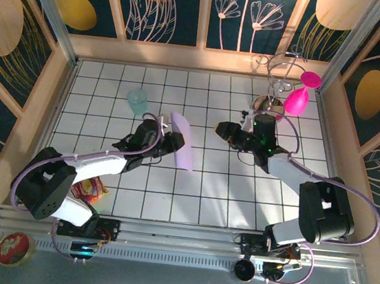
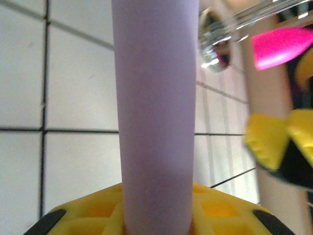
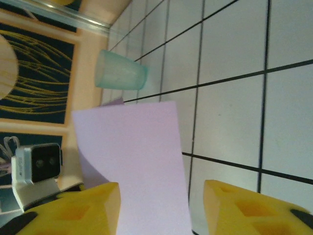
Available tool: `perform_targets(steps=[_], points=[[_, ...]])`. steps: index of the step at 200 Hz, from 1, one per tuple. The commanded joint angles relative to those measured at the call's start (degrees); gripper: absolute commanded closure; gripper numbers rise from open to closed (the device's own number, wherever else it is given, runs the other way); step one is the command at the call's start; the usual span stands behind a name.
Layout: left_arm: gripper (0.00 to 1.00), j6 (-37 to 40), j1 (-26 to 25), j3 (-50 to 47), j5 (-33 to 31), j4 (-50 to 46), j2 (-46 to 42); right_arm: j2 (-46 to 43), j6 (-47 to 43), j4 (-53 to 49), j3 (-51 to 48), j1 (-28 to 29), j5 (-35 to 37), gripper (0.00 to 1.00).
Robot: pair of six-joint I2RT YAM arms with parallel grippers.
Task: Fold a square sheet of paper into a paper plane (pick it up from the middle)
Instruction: First fold in half a square sheet of paper at the center of the table.
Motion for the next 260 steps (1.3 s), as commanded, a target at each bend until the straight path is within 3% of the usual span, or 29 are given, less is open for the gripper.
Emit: perform_targets(steps=[1,27,56,90,130,184,230,239,260], points=[[0.73,-1.0,2.1,1.9,8.9,8.4,-1.5,-0.5,2.4,11.0,-1.6,-0.1,-8.3,0.42],[0.73,-4.0,3.3,4.1,16.7,13.5,0.0,1.4,6.6,22.3,-2.9,0.3,-14.1,0.29],[0.74,-6.9,3.5,5.6,22.8,18.3,2.3,4.0,7.1,25.3,-1.4,1.2,-16.6,0.21],[0.74,-7.7,3.6,6.4,23.6,18.6,4.3,5.9,6.9,26.2,0.5,2.2,-18.5,0.21],[0.76,-6.0,4.4,6.6,20.2,13.0,5.3,3.8,6.7,26.2,-0.4,1.1,-19.3,0.39],[0.76,-3.3,4.8,7.8,17.9,7.6,5.8,0.8,2.0,17.5,-0.4,-0.2,-16.3,0.6],[0.76,-4.2,4.8,7.1,18.1,8.9,6.2,0.5,0.0,12.8,0.5,-0.1,-14.8,0.93],[0.75,-4.3,4.9,6.9,18.2,9.2,6.1,0.3,-0.4,11.2,0.9,-0.2,-13.8,1.0],[0.65,-3.5,5.2,6.5,16.4,7.0,5.6,-0.6,-3.5,4.7,2.8,-0.3,-10.7,1.0]])
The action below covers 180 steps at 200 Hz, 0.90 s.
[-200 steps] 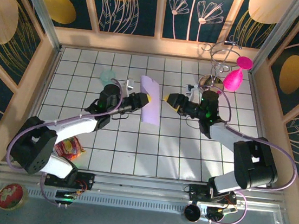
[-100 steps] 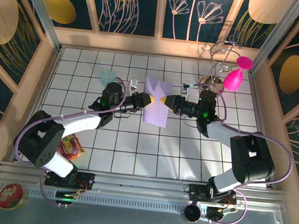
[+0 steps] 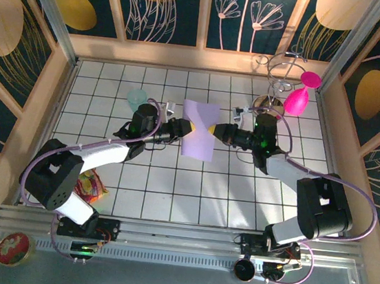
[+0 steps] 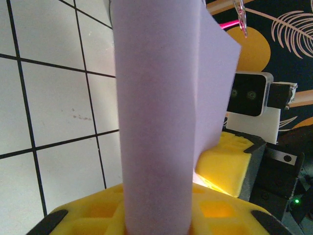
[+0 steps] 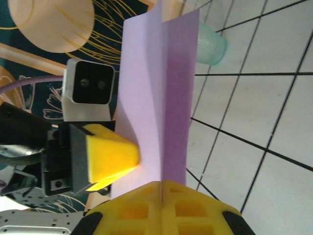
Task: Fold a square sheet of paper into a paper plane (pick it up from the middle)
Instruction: First fold in half a square sheet of paper at the center of the table.
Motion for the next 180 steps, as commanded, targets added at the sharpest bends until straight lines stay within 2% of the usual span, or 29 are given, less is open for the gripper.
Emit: perform_targets(steps=[1,13,31,44,74,97,116,149,180], points=[[0.64,1.3,0.8,0.2,-1.9,-1.4,-0.2,-2.6,-4.3,-7.5,3.6,-0.5,3.7,1.0],[0.52,2.5,1.2,0.0,-4.0,-4.5,-0.7,-3.6,-6.3,-11.8,4.9,-0.8,5.2,1.0],[0.28,5.0,2.0,-0.9,-8.0,-8.3,-2.5,-5.3,-9.2,-18.4,6.8,-1.8,7.0,1.0],[0.19,6.4,2.6,-1.8,-11.0,-10.6,-4.2,-7.0,-11.5,-24.0,8.3,-2.7,8.6,1.0],[0.06,8.3,3.7,-4.3,-15.4,-12.1,-8.4,-9.4,-14.6,-34.9,12.7,-3.4,11.0,1.0],[0.03,8.8,3.8,-6.1,-16.8,-10.4,-10.6,-8.3,-13.1,-38.1,15.6,-1.9,10.9,1.0],[0.01,8.7,3.8,-7.1,-16.5,-8.8,-11.1,-5.6,-10.3,-35.0,16.3,2.3,11.1,1.0],[0.01,7.8,3.8,-9.0,-14.8,-7.3,-10.4,2.1,-4.4,-22.2,14.6,8.0,9.2,1.0],[0.03,7.1,3.8,-11.5,-13.4,-5.6,-9.5,8.2,3.7,-5.2,9.0,8.8,5.8,1.0]])
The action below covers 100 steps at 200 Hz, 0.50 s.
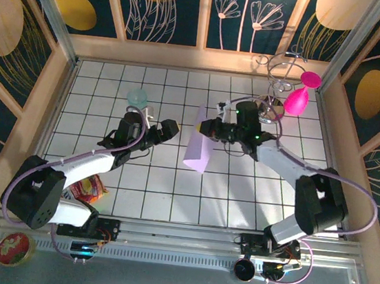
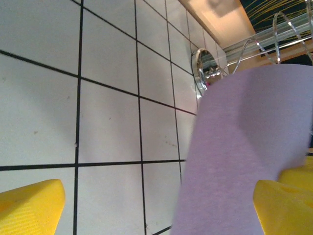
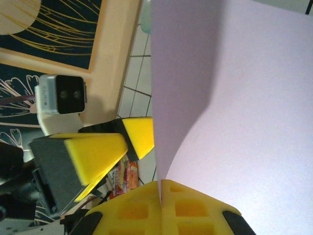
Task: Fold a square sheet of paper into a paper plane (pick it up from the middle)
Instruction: First fold in half a square sheet of paper at the center of the table.
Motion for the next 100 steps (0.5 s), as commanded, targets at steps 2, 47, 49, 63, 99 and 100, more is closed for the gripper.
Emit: perform_targets(steps=[2,47,49,63,99,100], points=[[0.03,-0.5,0.1,-2.1,1.9,3.3,1.0,4.0,8.3,16.7,-4.5,0.0,-3.5,1.0],[0.13,-1.0,0.1,-3.9,5.7,4.2,5.6,10.4,11.0,24.8,-9.8,0.1,-3.1,1.0],[0.13,-1.0,0.1,-3.9,5.9,4.2,5.8,10.5,11.0,24.9,-9.9,0.0,-3.0,1.0],[0.16,-0.9,0.0,-3.8,6.5,3.7,7.1,11.3,10.9,25.3,-11.1,-0.1,-2.1,1.0],[0.19,2.0,-1.8,-0.2,4.9,-1.2,10.1,14.3,8.8,23.3,-10.6,-0.4,-0.7,1.0],[0.19,2.1,-2.0,0.0,4.8,-1.5,10.2,14.4,8.7,23.3,-10.5,-0.4,-0.7,1.0]])
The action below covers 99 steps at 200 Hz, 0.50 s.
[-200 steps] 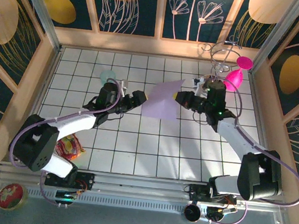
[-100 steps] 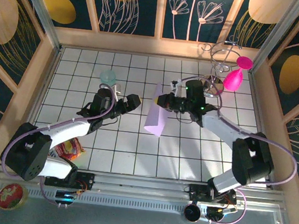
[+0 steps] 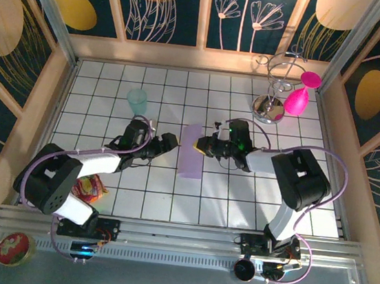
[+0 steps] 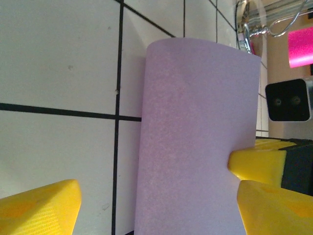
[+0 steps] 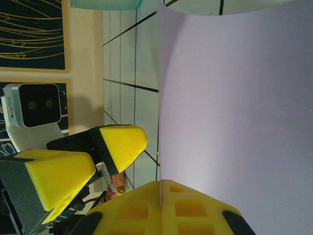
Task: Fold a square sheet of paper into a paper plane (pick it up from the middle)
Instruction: First fold in half a square sheet of paper at the center of the table.
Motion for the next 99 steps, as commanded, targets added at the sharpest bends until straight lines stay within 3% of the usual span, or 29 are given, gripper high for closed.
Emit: perform_targets(steps=[1,34,99], points=[[0.19,2.8,-1.6,3.2,-0.2,-3.8,2.1,2.2,-0.9,2.0,0.3,-0.5,1.1,1.0],[0.28,5.5,-4.6,9.7,-5.1,-12.1,6.8,3.5,-3.9,-2.1,2.1,-1.2,2.4,1.0],[0.43,5.7,-7.2,15.6,-5.7,-14.3,12.2,4.4,-6.6,-5.9,3.4,-1.8,3.3,1.0]])
